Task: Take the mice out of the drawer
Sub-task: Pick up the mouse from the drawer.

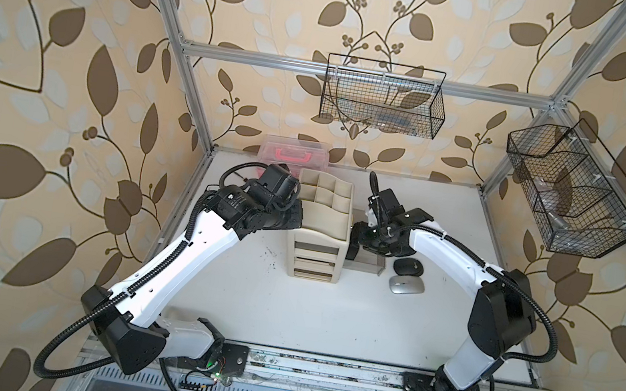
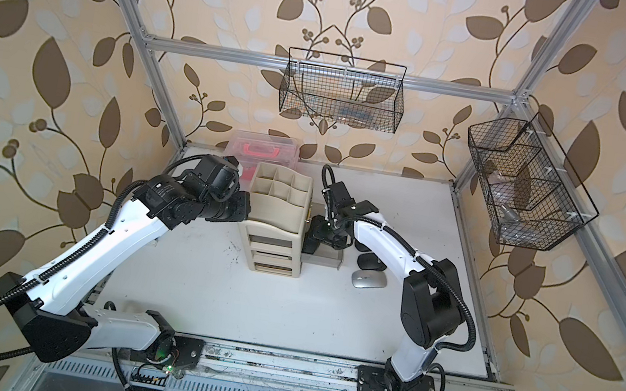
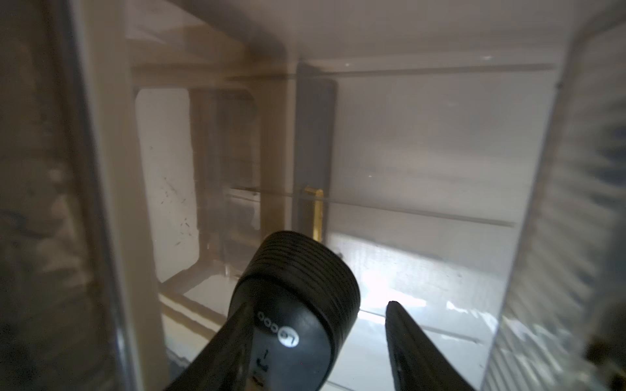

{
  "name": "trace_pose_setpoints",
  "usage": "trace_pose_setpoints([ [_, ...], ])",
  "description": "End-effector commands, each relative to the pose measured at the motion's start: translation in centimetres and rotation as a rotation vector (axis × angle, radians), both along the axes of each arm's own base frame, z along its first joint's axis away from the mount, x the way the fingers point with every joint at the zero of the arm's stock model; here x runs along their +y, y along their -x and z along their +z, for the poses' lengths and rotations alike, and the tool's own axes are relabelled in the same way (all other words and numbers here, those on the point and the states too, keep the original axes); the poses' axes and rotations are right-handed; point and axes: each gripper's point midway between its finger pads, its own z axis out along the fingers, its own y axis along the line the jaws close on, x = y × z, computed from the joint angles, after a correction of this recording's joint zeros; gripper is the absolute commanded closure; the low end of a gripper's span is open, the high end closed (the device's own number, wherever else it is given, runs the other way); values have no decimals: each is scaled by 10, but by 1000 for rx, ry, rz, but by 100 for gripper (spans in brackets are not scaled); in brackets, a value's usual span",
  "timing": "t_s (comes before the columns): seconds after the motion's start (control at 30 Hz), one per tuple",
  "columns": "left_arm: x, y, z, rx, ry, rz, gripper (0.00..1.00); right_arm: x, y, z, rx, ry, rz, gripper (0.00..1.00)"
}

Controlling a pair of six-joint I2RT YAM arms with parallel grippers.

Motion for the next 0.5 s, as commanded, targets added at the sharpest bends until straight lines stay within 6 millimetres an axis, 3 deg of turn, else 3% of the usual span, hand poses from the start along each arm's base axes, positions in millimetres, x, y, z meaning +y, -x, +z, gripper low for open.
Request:
trace_pose_setpoints([
  [0.0,-12,-11,10,-48,75,33,100,-17,4,3,4,42,-58,37],
  [0.2,-11,-12,8,-51,77,47,100,5,2,17,16,-88,-97,31],
  [0.3,-11,-12,8,-53,84,50,100,2,3,7,45,-82,-168,22],
  [0.47,-10,-12,12,-67,97,64,100,3,2,-5,84,-81,-258,21],
])
